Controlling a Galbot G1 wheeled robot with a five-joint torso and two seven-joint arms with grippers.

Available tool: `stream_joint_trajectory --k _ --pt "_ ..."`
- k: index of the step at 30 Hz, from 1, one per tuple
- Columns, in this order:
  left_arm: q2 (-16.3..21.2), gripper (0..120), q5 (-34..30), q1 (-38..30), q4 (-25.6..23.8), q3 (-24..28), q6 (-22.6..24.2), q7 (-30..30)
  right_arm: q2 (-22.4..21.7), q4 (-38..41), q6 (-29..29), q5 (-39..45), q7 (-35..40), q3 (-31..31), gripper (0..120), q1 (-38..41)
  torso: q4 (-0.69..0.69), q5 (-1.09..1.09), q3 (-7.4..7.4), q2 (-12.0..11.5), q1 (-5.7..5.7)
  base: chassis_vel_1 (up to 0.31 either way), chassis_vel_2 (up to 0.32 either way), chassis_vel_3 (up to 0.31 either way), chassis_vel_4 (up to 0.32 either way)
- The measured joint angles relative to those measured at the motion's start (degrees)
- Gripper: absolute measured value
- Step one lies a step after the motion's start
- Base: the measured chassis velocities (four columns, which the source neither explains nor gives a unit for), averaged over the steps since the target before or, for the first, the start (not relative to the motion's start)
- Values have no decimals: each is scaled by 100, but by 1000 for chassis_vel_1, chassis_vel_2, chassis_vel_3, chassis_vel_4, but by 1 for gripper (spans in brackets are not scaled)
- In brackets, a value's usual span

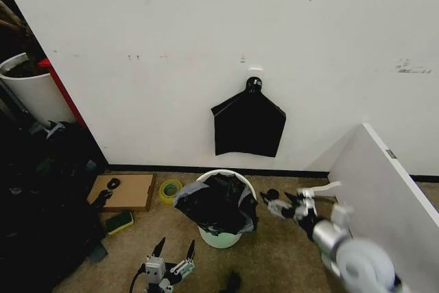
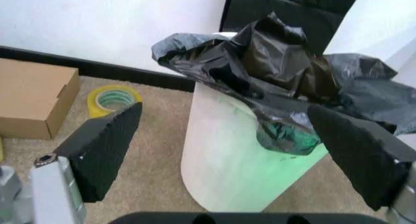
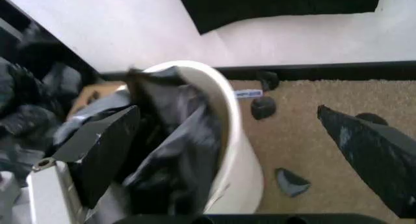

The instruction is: Place the garbage bag over the trash bin.

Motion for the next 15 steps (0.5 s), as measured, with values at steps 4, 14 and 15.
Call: stream_joint_trajectory --k 4,14,15 --pt "-111 100 100 1 1 5 -1 12 -237 -910 -520 191 9 -776 100 1396 5 -2 1 0 1 0 0 0 0" --pt "-219 100 174 -37 -25 45 102 42 -218 -2554 -1164 -587 -914 -2367 100 3410 3 0 0 0 1 0 0 0 0" --pt "-216 100 173 -37 -36 46 115 46 -202 -2667 -1173 -694 -1032 -2495 100 3546 2 0 0 0 1 0 0 0 0"
